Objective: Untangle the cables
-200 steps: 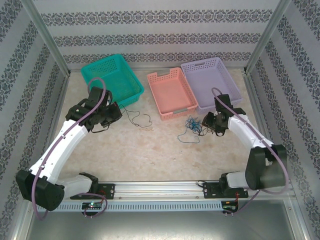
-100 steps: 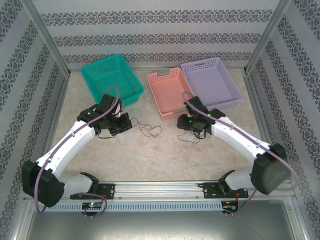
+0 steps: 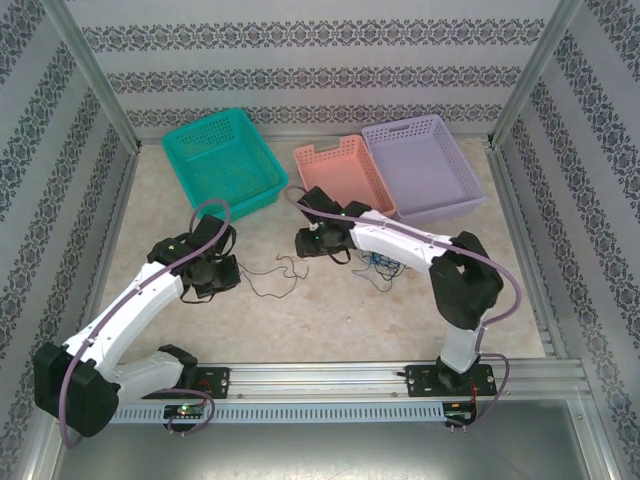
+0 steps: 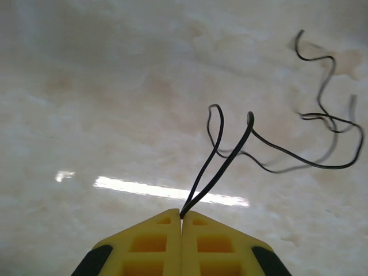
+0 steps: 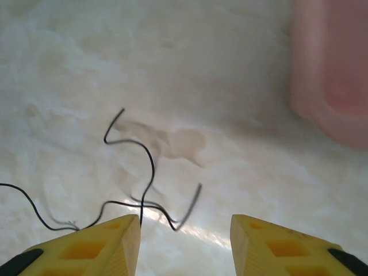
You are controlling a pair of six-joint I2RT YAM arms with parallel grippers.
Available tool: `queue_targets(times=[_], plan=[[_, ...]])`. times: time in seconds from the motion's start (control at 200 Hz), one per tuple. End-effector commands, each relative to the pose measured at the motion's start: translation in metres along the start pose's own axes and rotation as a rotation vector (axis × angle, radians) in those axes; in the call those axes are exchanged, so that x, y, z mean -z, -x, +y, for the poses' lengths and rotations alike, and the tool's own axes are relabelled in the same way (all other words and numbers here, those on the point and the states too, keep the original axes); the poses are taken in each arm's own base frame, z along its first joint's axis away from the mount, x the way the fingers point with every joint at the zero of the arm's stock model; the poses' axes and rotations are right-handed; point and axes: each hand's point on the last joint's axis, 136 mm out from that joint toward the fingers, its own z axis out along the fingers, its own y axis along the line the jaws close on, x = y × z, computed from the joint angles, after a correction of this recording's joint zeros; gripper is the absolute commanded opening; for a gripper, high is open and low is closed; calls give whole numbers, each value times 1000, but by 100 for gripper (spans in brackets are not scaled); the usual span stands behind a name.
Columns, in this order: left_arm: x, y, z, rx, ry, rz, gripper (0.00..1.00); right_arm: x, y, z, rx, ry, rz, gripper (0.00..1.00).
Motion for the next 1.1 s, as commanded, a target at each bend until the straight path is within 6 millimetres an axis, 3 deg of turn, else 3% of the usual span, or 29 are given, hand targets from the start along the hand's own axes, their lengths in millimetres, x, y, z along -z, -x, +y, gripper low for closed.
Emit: queue_targets(times=[0.0,0.275,0.475,0.819,0.914,1.029,1.094], plan=[[-6,-6,24,4,113,1,0,-9,0,4,131,-44,48,46],[-15,-15,37,18,149,8,0,-50,-8,34,284,-19,139,48],[-18,-21,43,22,160,17,0,-68,-14,50,345,-6,177,47],[-20,-23,43,36,155,19,0,-89,-30,41,366,-44,230,46],[-21,-24,43,41,154,23,0,-95,-26,41,356,-45,225,39],[-20,-24,41,46,145,23,0,-96,-20,37,326,-56,211,21],[-20,-23,40,51,140,22,0,-86,-11,35,315,-67,168,7]])
